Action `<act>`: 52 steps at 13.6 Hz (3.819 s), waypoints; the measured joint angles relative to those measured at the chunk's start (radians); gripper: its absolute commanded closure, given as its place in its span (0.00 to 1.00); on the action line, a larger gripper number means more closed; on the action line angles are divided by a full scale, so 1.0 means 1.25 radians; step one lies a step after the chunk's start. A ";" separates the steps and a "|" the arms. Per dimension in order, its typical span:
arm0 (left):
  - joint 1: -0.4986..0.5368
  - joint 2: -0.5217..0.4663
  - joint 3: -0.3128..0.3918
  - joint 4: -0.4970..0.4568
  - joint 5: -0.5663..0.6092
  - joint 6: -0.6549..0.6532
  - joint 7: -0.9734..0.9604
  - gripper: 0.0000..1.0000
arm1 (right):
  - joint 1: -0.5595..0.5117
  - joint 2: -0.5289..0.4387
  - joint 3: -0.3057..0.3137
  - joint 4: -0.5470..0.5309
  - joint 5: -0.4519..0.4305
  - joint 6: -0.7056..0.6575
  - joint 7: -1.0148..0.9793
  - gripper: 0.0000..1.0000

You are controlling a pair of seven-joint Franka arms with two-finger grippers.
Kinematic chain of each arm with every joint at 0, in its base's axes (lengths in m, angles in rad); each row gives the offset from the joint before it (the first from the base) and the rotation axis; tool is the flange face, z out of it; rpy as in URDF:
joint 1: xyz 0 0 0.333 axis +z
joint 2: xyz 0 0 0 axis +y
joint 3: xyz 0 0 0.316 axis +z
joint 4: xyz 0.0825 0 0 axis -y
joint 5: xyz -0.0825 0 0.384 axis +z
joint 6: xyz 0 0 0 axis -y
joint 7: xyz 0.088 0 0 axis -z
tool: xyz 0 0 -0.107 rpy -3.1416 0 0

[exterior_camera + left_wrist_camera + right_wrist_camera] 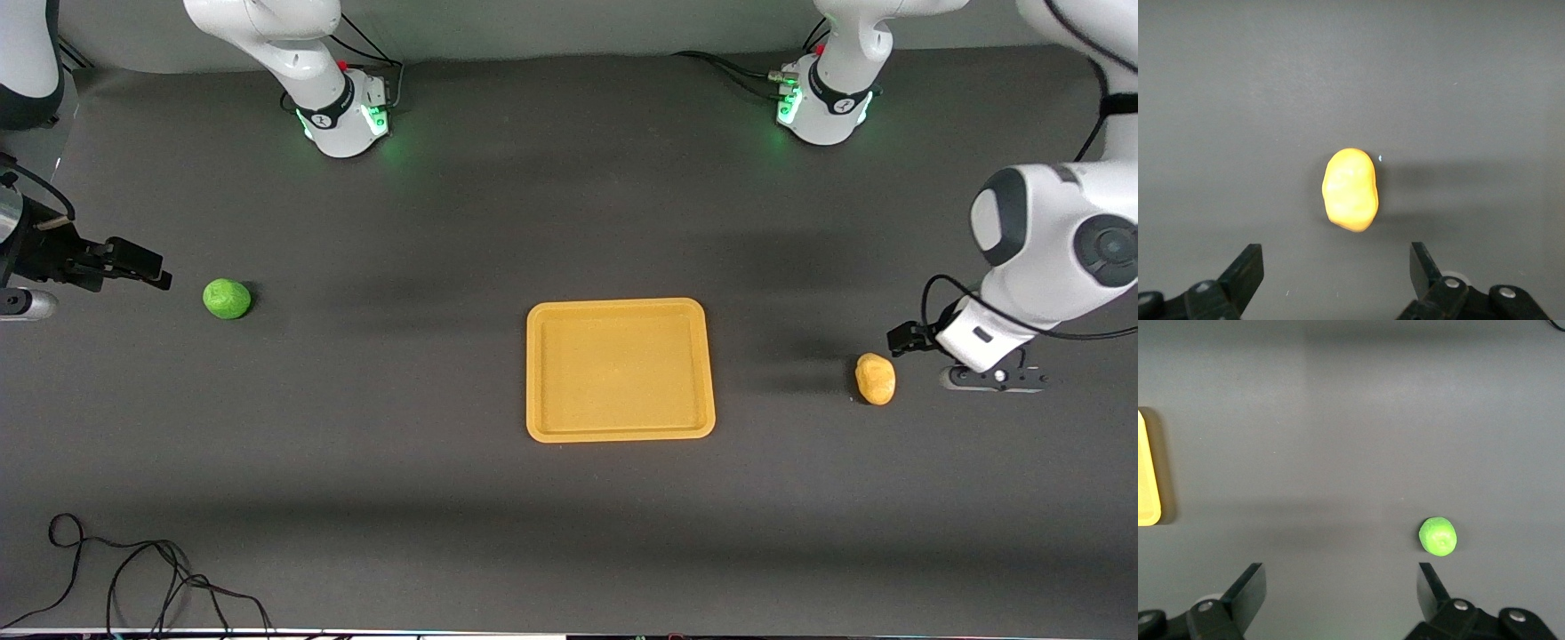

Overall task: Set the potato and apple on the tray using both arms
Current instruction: 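Lower the left gripper onto the yellow potato and close it, then carry the potato with the left gripper over the tray and lower it, then release the potato and raise the left gripper while the right gripper reaches the apple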

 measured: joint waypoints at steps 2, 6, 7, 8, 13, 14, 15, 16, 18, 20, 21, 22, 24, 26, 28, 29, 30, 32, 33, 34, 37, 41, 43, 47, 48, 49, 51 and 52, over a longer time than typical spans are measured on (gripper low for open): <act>0.000 0.054 0.000 -0.035 0.000 0.095 0.000 0.02 | 0.000 0.000 0.000 0.000 0.000 0.000 0.000 0.00; 0.000 0.145 -0.001 -0.052 0.000 0.170 0.000 0.11 | -0.001 0.000 0.000 0.001 0.000 0.001 0.000 0.00; 0.000 0.159 -0.002 -0.052 0.000 0.187 0.001 0.17 | -0.001 0.000 0.000 0.002 0.000 0.001 0.000 0.00; 0.000 0.169 -0.002 -0.052 0.000 0.203 0.001 0.25 | -0.001 0.000 0.000 0.001 0.000 0.001 0.000 0.00; 0.000 0.170 -0.002 -0.044 0.000 0.218 0.000 0.47 | 0.000 0.000 0.000 0.002 0.000 0.001 0.000 0.00; 0.000 0.167 -0.002 -0.044 0.000 0.218 0.000 0.50 | 0.000 0.000 0.000 0.001 0.000 0.001 0.000 0.00; 0.000 0.164 -0.002 -0.042 0.000 0.218 0.000 0.54 | 0.000 0.000 0.000 0.001 0.000 0.001 0.000 0.00; 0.000 0.157 -0.002 -0.038 0.000 0.217 0.000 0.56 | 0.000 0.000 0.000 0.002 0.000 0.002 0.000 0.00; 0.000 0.124 -0.003 -0.028 -0.002 0.180 -0.002 0.56 | 0.000 0.000 0.000 0.002 0.000 0.007 0.000 0.00; -0.003 0.077 -0.015 -0.006 -0.009 0.080 -0.032 0.56 | 0.000 0.000 0.000 0.002 0.000 0.009 0.000 0.00; -0.008 0.055 -0.030 0.011 -0.013 0.023 -0.065 0.56 | 0.000 0.000 0.000 0.002 0.000 0.010 0.000 0.00; -0.018 0.039 -0.054 0.032 -0.014 -0.026 -0.112 0.56 | 0.000 0.000 0.000 0.001 0.000 0.011 0.000 0.00; -0.052 0.029 -0.112 0.066 -0.015 -0.064 -0.234 0.56 | -0.001 -0.002 -0.004 -0.001 -0.002 0.012 0.000 0.00; -0.096 0.037 -0.162 0.073 -0.015 -0.052 -0.357 0.56 | -0.001 -0.013 -0.030 -0.025 -0.018 0.032 -0.035 0.00; -0.151 0.059 -0.181 0.073 -0.015 -0.012 -0.455 0.56 | -0.001 -0.048 -0.093 -0.095 -0.023 0.081 -0.134 0.00; -0.182 0.076 -0.182 0.073 -0.015 0.012 -0.493 0.56 | -0.003 -0.074 -0.128 -0.139 -0.023 0.108 -0.175 0.00; -0.211 0.097 -0.183 0.073 -0.015 0.045 -0.528 0.56 | -0.004 -0.106 -0.162 -0.191 -0.023 0.132 -0.204 0.00; -0.247 0.143 -0.183 0.077 -0.015 0.110 -0.576 0.56 | -0.006 -0.180 -0.214 -0.297 -0.029 0.163 -0.237 0.00; -0.260 0.163 -0.183 0.081 -0.014 0.125 -0.589 0.56 | -0.006 -0.222 -0.230 -0.347 -0.044 0.171 -0.242 0.00; -0.269 0.180 -0.183 0.083 -0.013 0.133 -0.596 0.54 | -0.006 -0.261 -0.238 -0.389 -0.059 0.173 -0.242 0.00; -0.275 0.220 -0.180 0.086 -0.001 0.161 -0.600 0.46 | -0.005 -0.342 -0.262 -0.468 -0.098 0.177 -0.249 0.00; -0.275 0.241 -0.173 0.098 0.022 0.162 -0.600 0.00 | -0.005 -0.354 -0.297 -0.524 -0.148 0.230 -0.286 0.00; -0.275 0.243 -0.171 0.105 0.036 0.162 -0.600 0.00 | -0.004 -0.351 -0.302 -0.562 -0.149 0.276 -0.292 0.00; -0.263 0.233 -0.166 0.138 0.038 0.143 -0.601 0.00 | -0.002 -0.323 -0.319 -0.665 -0.150 0.422 -0.299 0.00; -0.254 0.218 -0.165 0.146 0.039 0.106 -0.600 0.00 | -0.001 -0.305 -0.335 -0.693 -0.151 0.475 -0.309 0.00; -0.239 0.192 -0.164 0.154 0.041 0.055 -0.593 0.00 | -0.001 -0.278 -0.351 -0.719 -0.151 0.533 -0.319 0.00; -0.193 0.114 -0.164 0.166 0.041 -0.050 -0.545 0.00 | 0.000 -0.211 -0.364 -0.751 -0.151 0.634 -0.328 0.00; -0.163 0.067 -0.163 0.168 0.041 -0.105 -0.508 0.00 | 0.004 -0.177 -0.364 -0.761 -0.151 0.680 -0.328 0.00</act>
